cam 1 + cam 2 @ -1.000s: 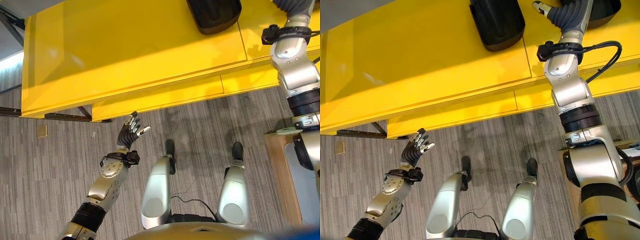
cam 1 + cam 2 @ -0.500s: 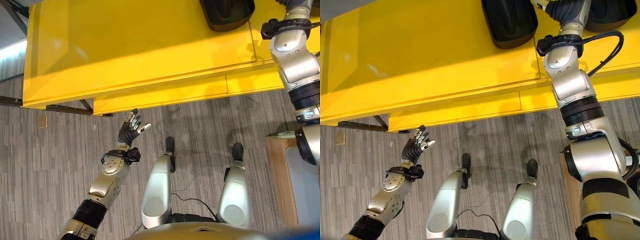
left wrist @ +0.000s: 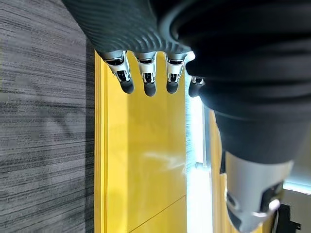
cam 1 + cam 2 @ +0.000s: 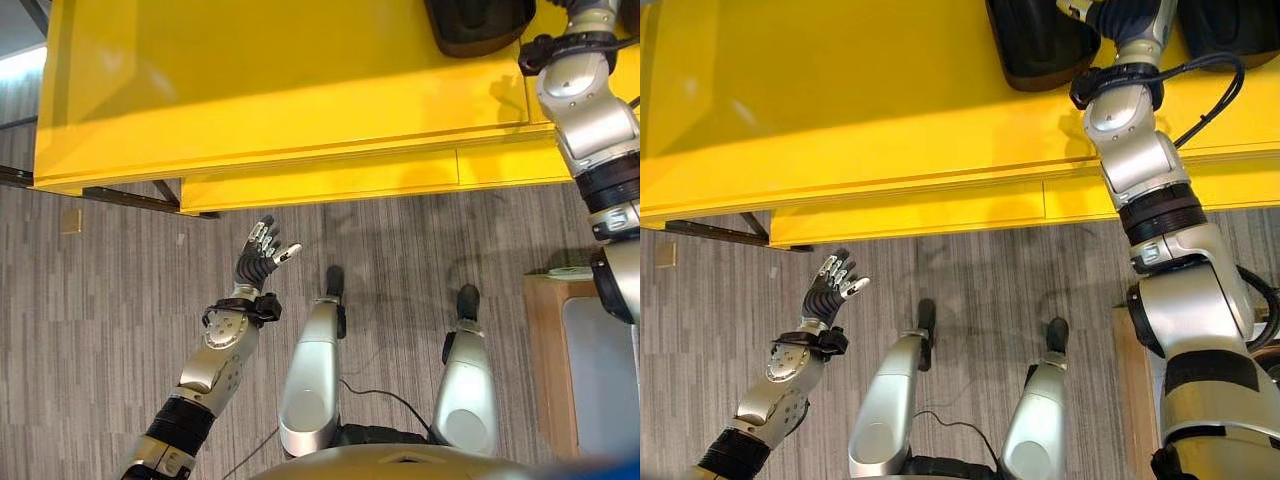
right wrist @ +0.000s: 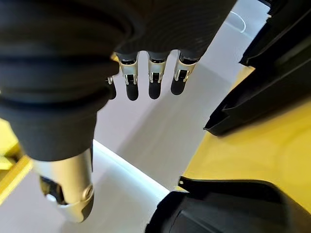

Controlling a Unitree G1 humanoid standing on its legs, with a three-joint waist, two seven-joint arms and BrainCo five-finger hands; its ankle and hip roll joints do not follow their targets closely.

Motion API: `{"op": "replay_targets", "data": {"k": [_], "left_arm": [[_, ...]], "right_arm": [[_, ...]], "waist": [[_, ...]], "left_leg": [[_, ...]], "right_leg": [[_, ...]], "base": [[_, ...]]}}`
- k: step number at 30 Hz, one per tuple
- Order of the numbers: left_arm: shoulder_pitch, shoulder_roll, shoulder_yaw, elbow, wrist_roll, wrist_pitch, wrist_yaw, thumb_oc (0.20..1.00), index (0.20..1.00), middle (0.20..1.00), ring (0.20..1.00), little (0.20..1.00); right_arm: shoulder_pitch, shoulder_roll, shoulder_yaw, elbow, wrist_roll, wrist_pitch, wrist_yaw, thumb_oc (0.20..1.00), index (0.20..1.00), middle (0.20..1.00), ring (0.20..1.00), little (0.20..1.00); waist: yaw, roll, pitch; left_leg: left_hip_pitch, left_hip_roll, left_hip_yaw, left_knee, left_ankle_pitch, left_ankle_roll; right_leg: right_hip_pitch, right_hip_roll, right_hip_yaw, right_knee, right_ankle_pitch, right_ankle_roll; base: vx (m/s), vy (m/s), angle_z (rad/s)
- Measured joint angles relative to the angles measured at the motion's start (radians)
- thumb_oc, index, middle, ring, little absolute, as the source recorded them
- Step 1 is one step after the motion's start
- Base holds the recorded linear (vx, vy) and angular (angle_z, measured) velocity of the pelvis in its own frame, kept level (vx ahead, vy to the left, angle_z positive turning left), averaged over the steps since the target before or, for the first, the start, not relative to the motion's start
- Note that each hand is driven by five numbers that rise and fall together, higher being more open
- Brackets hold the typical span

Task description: Move parts from the plastic box to the shelf.

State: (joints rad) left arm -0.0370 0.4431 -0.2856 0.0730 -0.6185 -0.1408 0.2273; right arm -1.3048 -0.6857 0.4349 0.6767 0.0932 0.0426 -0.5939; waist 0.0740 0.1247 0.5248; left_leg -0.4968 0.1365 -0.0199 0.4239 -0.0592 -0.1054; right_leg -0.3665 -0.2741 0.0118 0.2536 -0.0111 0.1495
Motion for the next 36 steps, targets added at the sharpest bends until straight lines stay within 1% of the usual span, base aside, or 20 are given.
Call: {"op": "replay_targets", "data": {"k": [10, 17, 25, 36], "left_arm": [[-0.016, 0.0, 0.0, 0.0, -0.001, -0.002, 0.015, 1.0, 1.0, 1.0, 1.0, 1.0], [-0.017, 0.0, -0.011, 0.0, -0.003, -0.003, 0.019, 1.0, 1.0, 1.0, 1.0, 1.0], [-0.021, -0.001, -0.013, 0.0, -0.026, -0.003, 0.021, 1.0, 1.0, 1.0, 1.0, 1.0], [-0.02, -0.003, -0.013, 0.0, -0.028, -0.003, 0.024, 1.0, 1.0, 1.0, 1.0, 1.0]], "right_arm": [[-0.015, -0.001, 0.005, 0.073, 0.009, 0.0, 0.001, 1.0, 1.0, 1.0, 1.0, 1.0], [-0.015, -0.007, 0.005, 0.146, 0.075, -0.005, 0.004, 1.0, 1.0, 1.0, 1.0, 1.0], [-0.015, -0.011, 0.006, 0.156, 0.14, -0.006, 0.024, 1.0, 1.0, 1.0, 1.0, 1.0], [-0.015, 0.0, 0.007, 0.171, 0.159, -0.008, 0.037, 1.0, 1.0, 1.0, 1.0, 1.0]], "waist": [[0.011, -0.001, 0.001], [0.017, -0.002, 0.001], [0.028, -0.015, 0.009], [0.03, -0.014, 0.009]], "left_leg": [[-0.011, -0.004, -0.01, -0.001, 0.003, -0.001], [-0.031, -0.005, -0.018, 0.0, 0.005, 0.0], [-0.048, -0.009, -0.016, 0.0, 0.01, -0.001], [-0.051, -0.012, -0.019, 0.001, 0.012, 0.0]], "right_leg": [[-0.007, 0.0, -0.004, 0.0, 0.003, 0.005], [-0.02, 0.001, -0.009, -0.001, 0.0, 0.001], [-0.043, -0.002, -0.005, 0.007, 0.003, 0.005], [-0.045, -0.004, -0.005, 0.007, 0.001, 0.003]], "base": [[0.0, 0.001, 0.01], [0.0, -0.002, 0.02], [0.0, 0.0, 0.0], [0.0, 0.0, 0.0]]}}
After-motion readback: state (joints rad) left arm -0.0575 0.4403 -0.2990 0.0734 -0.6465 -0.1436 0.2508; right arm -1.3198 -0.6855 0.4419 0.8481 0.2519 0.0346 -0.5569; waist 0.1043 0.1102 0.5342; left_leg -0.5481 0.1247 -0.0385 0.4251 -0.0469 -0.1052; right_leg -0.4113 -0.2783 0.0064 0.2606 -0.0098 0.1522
